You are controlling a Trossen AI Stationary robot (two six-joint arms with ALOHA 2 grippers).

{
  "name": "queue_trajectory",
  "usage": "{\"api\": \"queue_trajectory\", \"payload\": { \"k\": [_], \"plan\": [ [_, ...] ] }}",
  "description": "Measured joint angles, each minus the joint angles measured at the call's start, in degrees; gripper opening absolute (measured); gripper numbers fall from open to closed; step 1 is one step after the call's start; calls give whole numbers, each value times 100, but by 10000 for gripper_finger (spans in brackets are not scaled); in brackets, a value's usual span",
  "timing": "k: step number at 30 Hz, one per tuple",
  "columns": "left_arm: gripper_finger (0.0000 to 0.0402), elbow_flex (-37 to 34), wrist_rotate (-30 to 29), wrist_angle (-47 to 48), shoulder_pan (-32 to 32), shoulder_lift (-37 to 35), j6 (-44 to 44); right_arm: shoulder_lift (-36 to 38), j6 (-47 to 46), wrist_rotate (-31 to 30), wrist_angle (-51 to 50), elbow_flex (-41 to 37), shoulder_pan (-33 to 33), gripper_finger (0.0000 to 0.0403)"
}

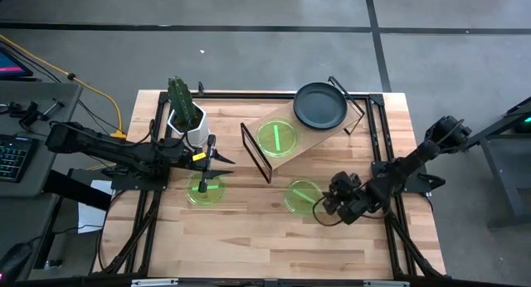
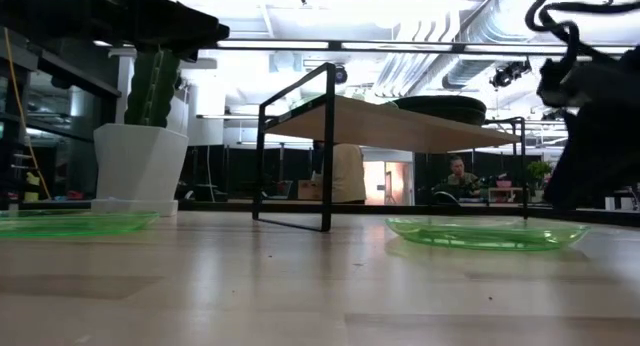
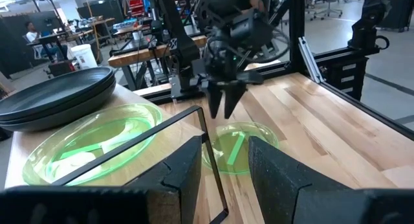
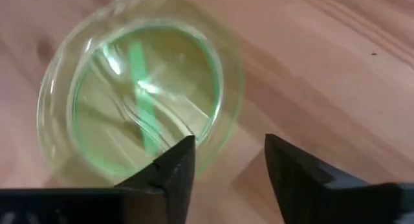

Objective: Place and stack plates onto a shelf
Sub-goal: Stack the top green plate on top of the other green plate on the shelf

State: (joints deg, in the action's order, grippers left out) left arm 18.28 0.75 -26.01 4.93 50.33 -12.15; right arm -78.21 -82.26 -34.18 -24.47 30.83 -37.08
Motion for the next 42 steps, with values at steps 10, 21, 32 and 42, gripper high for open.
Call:
{"api": "queue_trajectory", "payload": {
  "k": [10, 21, 32, 42],
  "plan": [
    [115, 0, 2, -40, -1, 0, -1, -105, -513, -287, 2761, -1224, 161, 185],
    [115, 0, 4, -39, 0, 0, 9, -648, -630, -228, 2980, -1058, 299, 98],
    [115, 0, 4, -36, 0, 0, 5, -33, -239, -29, 2840, -1023, 308, 2],
    [115, 0, 4, -41, -2, -2, 3, 1282, 1250, 801, 3734, -1020, 308, 0]
  ]
}}
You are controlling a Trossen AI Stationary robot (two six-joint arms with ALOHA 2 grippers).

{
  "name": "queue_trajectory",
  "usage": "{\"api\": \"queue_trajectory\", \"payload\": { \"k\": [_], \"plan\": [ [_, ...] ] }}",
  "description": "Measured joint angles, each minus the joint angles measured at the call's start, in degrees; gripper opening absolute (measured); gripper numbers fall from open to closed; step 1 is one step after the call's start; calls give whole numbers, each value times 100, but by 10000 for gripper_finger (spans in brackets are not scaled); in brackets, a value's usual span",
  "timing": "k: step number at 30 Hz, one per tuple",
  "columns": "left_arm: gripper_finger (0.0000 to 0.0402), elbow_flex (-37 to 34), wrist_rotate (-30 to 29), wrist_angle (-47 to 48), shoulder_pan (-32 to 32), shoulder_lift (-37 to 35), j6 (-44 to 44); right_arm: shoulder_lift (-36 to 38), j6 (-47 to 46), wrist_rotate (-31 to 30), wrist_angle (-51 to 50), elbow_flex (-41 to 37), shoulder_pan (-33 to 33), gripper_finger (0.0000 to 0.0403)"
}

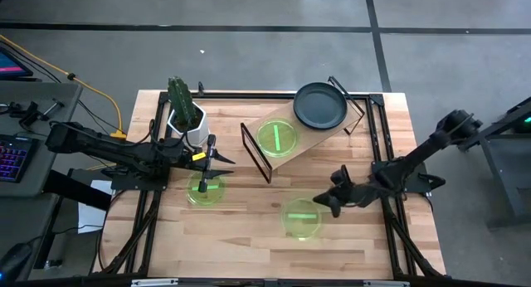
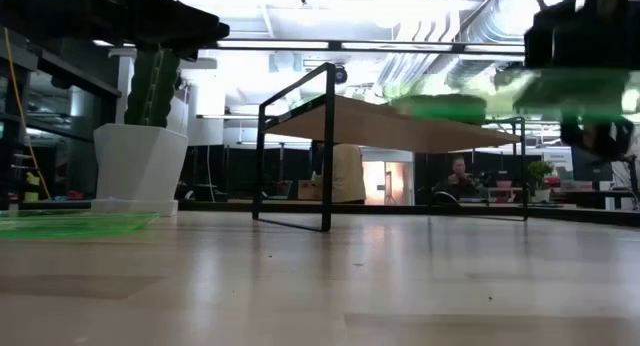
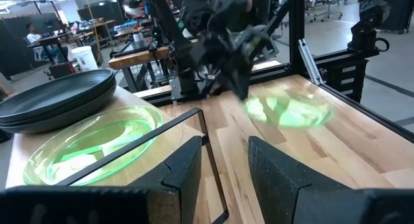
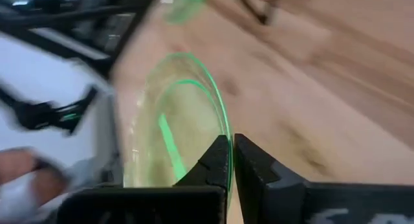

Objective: Place and stack plates onto a shelf
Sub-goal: Stack the top green plate on top of the other green plate on the shelf

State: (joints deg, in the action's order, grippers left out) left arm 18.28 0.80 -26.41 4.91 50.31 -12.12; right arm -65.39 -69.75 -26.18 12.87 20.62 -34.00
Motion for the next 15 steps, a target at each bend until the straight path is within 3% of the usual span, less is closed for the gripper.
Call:
{"api": "queue_trajectory", "payload": {
  "k": [5, 12, 15],
  "plan": [
    [115, 0, 0, -2, 1, 0, -2, 448, 1015, -24, 829, 0, 97, 0],
    [115, 0, 0, -52, 1, 0, -8, 1123, 2789, -2094, 1743, 149, 826, 0],
    [115, 0, 0, -52, 2, 0, -12, 1257, 3532, -2607, 1881, 394, 1294, 0]
  ]
}}
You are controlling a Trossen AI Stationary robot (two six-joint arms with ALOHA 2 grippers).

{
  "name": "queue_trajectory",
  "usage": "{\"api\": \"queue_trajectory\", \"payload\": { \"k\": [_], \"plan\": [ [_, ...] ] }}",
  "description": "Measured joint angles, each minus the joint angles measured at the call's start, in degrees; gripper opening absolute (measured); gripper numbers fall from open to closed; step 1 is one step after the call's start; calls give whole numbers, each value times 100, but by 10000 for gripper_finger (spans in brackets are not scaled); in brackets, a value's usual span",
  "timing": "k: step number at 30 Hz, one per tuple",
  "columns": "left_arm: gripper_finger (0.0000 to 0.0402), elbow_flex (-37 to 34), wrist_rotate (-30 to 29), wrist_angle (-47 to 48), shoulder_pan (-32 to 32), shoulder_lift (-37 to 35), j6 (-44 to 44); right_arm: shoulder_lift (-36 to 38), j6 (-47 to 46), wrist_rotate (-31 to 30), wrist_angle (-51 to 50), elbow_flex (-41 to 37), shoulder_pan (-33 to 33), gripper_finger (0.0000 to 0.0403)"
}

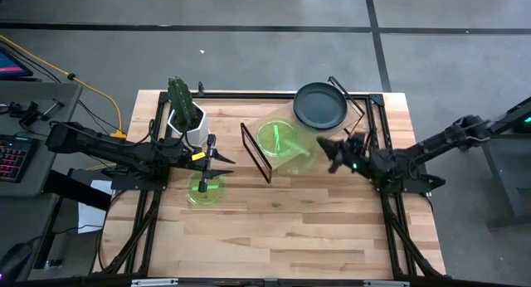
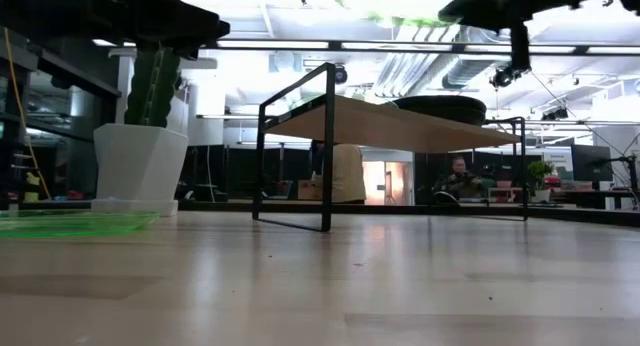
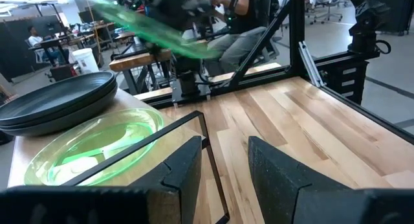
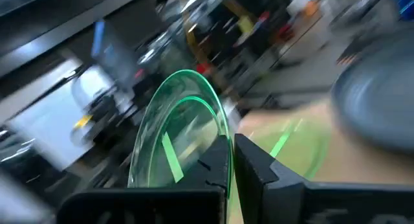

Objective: Place and stack plates onto a shelf
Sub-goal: Stack the top green plate on top of the other green plate on the shelf

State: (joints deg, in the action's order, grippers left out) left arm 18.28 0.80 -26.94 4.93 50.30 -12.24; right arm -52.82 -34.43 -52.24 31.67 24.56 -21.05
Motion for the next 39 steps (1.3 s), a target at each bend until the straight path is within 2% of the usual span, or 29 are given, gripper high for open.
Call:
{"api": "queue_trajectory", "payload": {
  "k": [6, 14, 26, 34, 39],
  "plan": [
    [115, 0, 0, 4, 0, 0, -38, -273, 340, 15, -102, 319, 1026, 0],
    [115, 0, 0, 11, 0, 0, -3, -1114, -183, 411, 79, 356, 1835, 0],
    [115, 0, 0, 11, 0, 0, 2, -1705, -594, 785, 426, 356, 2135, 0],
    [115, 0, 0, 9, -1, 0, 11, -1954, -666, 789, 581, 354, 2146, 2],
    [115, 0, 0, 11, 0, 0, 10, -2110, -452, 927, 931, 354, 2146, 32]
  ]
}}
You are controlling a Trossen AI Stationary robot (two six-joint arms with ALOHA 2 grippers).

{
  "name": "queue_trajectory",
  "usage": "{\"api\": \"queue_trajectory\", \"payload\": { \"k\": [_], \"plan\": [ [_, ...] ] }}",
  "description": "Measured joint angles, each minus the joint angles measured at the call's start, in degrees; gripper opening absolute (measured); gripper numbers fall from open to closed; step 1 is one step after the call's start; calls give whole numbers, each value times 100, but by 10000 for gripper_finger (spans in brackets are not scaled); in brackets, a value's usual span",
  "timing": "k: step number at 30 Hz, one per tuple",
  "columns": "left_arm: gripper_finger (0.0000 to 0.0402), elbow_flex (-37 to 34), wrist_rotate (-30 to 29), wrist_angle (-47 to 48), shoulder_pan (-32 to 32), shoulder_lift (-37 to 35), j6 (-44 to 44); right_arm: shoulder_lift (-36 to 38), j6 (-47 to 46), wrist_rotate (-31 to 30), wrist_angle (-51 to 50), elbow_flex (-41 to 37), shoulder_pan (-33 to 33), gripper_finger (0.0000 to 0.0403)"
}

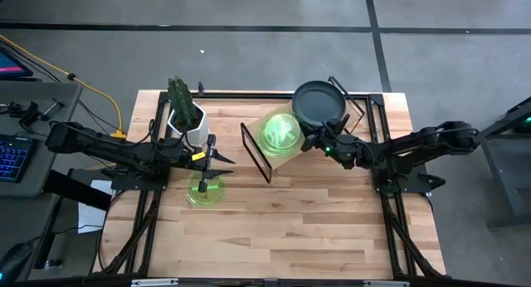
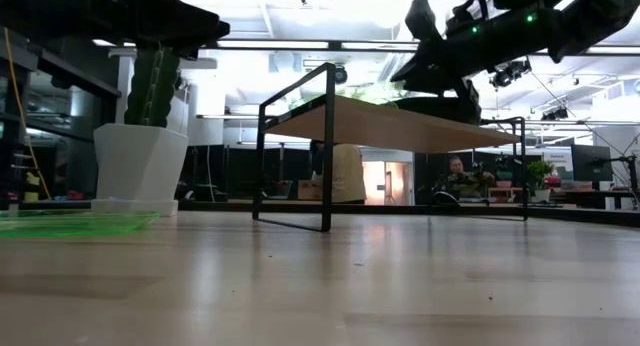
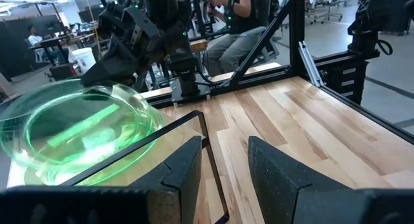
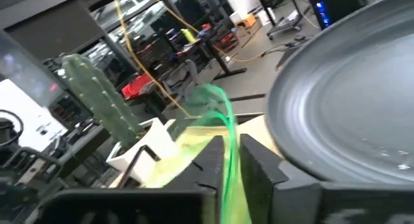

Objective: Place and stack plates onto a shelf
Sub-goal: Stack the top green plate on top of the other green plate on the shelf, then stack the green plate on top of the other green plate on the shelf

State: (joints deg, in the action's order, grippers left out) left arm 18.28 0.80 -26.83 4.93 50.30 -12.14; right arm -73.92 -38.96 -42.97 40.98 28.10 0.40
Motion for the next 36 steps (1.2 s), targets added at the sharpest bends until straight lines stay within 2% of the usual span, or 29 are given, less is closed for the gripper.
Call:
{"api": "queue_trajectory", "payload": {
  "k": [8, 12, 19, 23, 26, 30, 36],
  "plan": [
    [115, 0, 0, 0, 0, 0, 0, -41, 177, 449, 172, 0, -4, 129],
    [115, 0, 0, 0, -1, 0, 0, -39, 394, 663, 170, 0, -7, 157],
    [115, 0, 0, 46, 0, 0, 0, 460, 1400, 1051, 166, -7, -61, 163],
    [115, 0, 0, 240, -1, 0, 0, 1018, 2136, 1059, 44, -5, -340, 163],
    [115, 0, 0, 291, -2, 0, 0, 1327, 2497, 1055, -457, -4, -624, 163],
    [115, 0, 0, 302, -1, 0, 111, 1370, 2709, 1061, -794, -6, -1022, 163],
    [115, 0, -2, 173, -1, 0, 1, 1162, 3349, 1055, -246, -7, -1381, 163]
  ]
}}
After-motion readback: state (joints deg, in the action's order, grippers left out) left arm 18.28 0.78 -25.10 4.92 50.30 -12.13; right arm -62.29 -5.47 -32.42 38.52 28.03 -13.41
